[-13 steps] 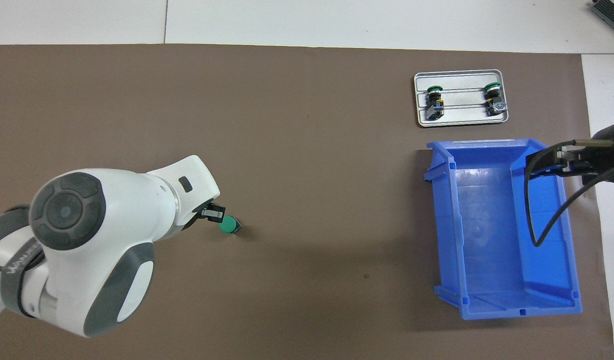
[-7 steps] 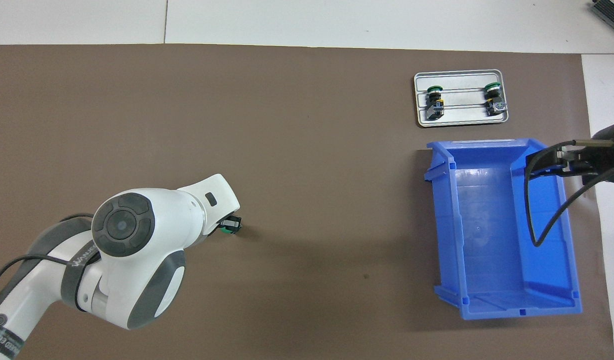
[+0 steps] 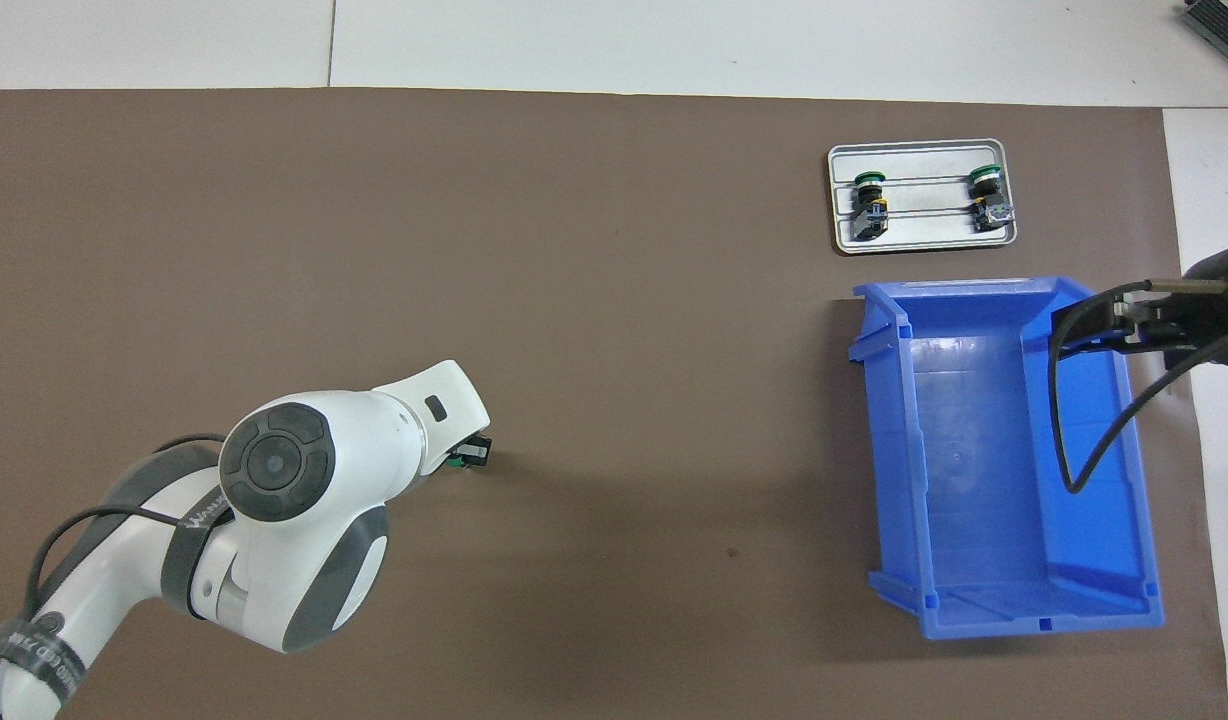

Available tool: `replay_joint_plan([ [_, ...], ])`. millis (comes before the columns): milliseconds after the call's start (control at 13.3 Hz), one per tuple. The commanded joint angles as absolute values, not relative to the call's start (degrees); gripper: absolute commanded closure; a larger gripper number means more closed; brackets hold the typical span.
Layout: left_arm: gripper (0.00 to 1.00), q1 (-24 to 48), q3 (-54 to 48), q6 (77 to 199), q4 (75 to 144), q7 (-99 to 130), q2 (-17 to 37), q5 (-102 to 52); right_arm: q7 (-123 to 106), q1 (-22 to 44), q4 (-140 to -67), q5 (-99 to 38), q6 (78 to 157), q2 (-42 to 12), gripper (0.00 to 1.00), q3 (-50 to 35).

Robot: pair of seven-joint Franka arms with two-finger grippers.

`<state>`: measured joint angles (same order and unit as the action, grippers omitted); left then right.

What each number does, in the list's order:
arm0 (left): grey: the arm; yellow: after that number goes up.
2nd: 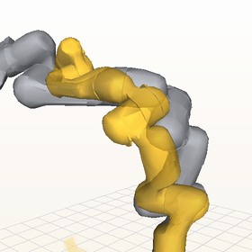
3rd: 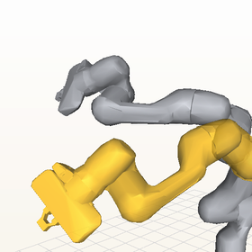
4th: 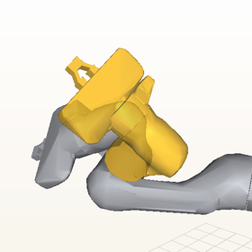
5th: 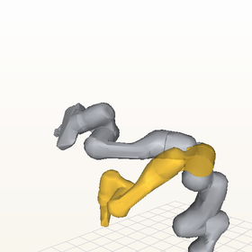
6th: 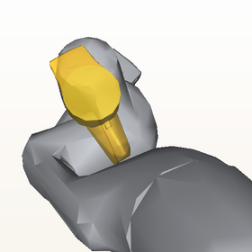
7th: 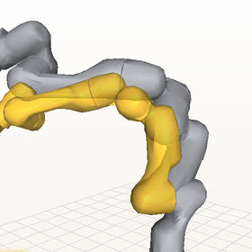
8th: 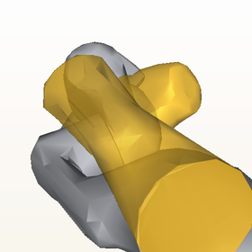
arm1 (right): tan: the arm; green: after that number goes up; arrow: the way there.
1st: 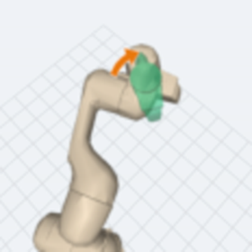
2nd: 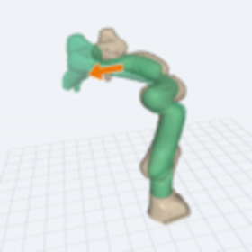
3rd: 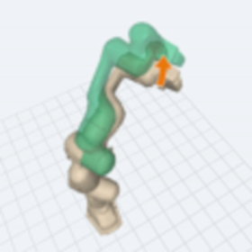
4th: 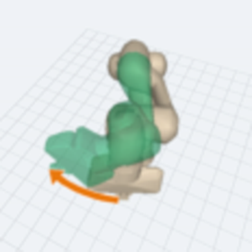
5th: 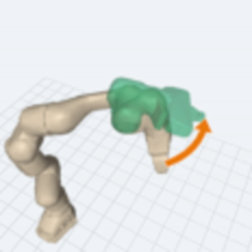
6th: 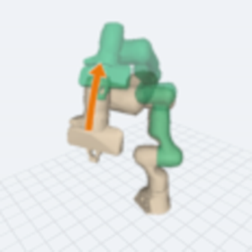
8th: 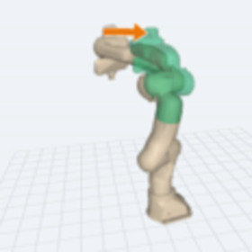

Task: Place and press button with both arms
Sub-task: 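Press down on the button top with the left gripper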

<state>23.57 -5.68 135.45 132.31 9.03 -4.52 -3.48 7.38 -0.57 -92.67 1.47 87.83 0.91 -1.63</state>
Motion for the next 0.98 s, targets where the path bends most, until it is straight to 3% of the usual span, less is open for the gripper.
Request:
replay_joint_plan([
  [0,1.00,24.35,-5.01,136.67,133.77,9.23,-5.45,-2.20,5.89,-1.14,-94.13,1.58,88.42,2.20,0.00,-1.93],
  [903,1.00,24.61,-5.01,136.93,136.84,9.23,-5.98,-2.20,5.89,-1.14,-94.13,1.58,88.42,2.20,0.00,-1.93],
])
